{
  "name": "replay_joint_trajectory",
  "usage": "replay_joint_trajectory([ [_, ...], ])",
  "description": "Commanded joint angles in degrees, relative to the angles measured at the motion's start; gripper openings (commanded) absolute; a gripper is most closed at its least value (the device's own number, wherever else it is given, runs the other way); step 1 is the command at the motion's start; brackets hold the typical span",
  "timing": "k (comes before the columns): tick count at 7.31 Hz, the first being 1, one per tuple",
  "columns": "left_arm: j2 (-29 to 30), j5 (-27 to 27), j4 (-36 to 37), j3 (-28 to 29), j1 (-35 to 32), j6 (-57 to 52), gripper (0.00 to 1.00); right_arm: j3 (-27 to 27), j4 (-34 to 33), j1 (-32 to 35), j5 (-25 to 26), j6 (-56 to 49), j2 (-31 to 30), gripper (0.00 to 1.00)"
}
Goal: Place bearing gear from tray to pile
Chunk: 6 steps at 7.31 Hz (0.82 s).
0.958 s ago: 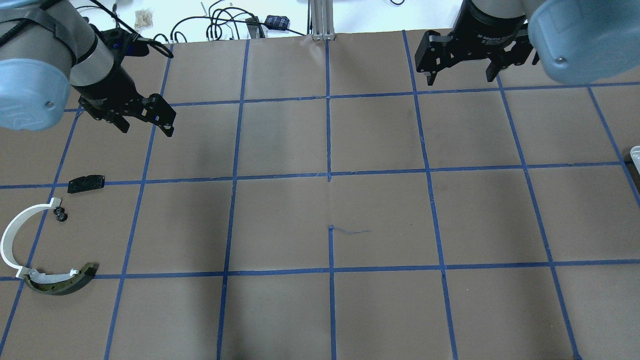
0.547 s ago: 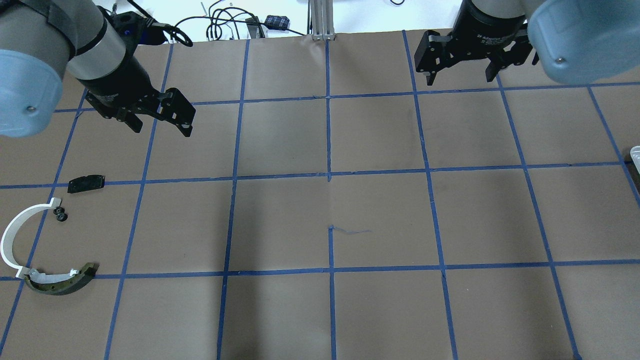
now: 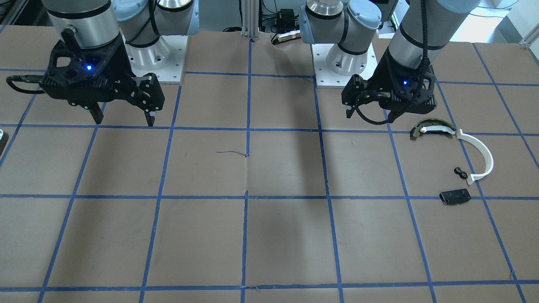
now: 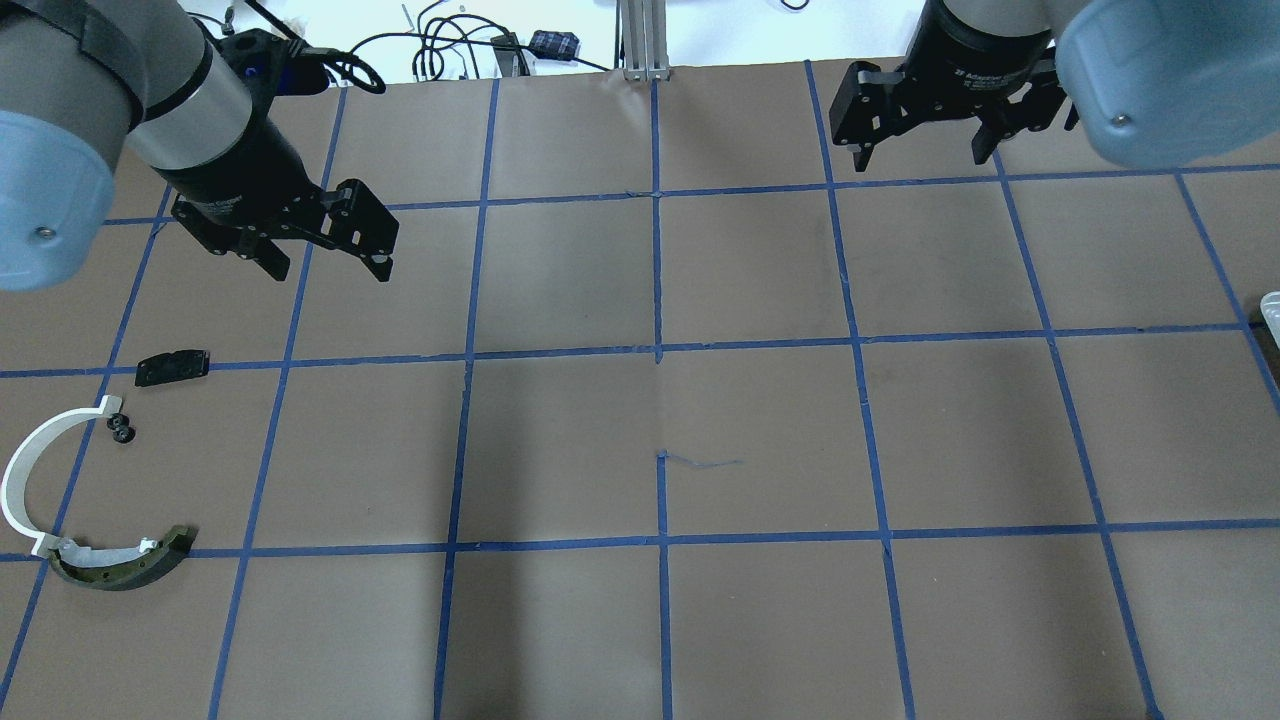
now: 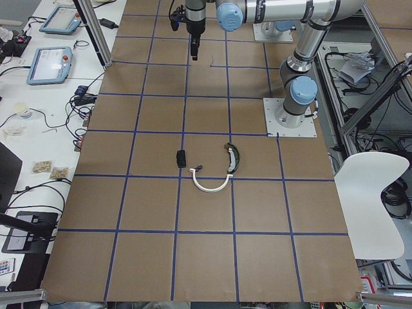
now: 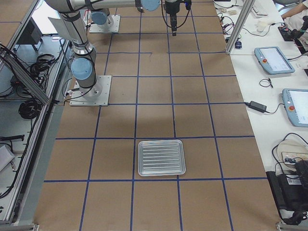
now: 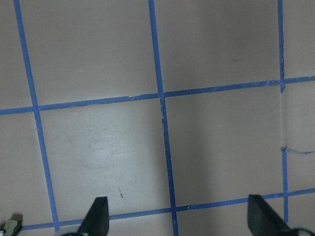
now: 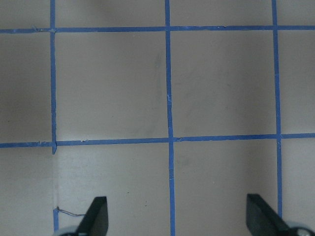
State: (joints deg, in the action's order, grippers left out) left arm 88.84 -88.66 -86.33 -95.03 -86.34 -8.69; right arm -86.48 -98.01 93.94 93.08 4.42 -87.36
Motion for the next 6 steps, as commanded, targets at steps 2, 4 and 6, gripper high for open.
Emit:
replay_joint_trajectory([
  [2,-0.6,-2.1,-1.7,-0.2,0.7,0.2,1.0,0.0,-0.1,0.0,0.0,0.0,0.0,1.0],
  [4,-0.3,-1.6,-1.6,-0.2,0.6,0.3,1.0,0.0,-0.1,0.0,0.0,0.1,0.0,1.0],
  [6,-0.5,-2.1,-1.7,-0.2,0.6,0.2,1.0,0.0,0.0,0.0,0.0,0.1,-0.1,1.0],
])
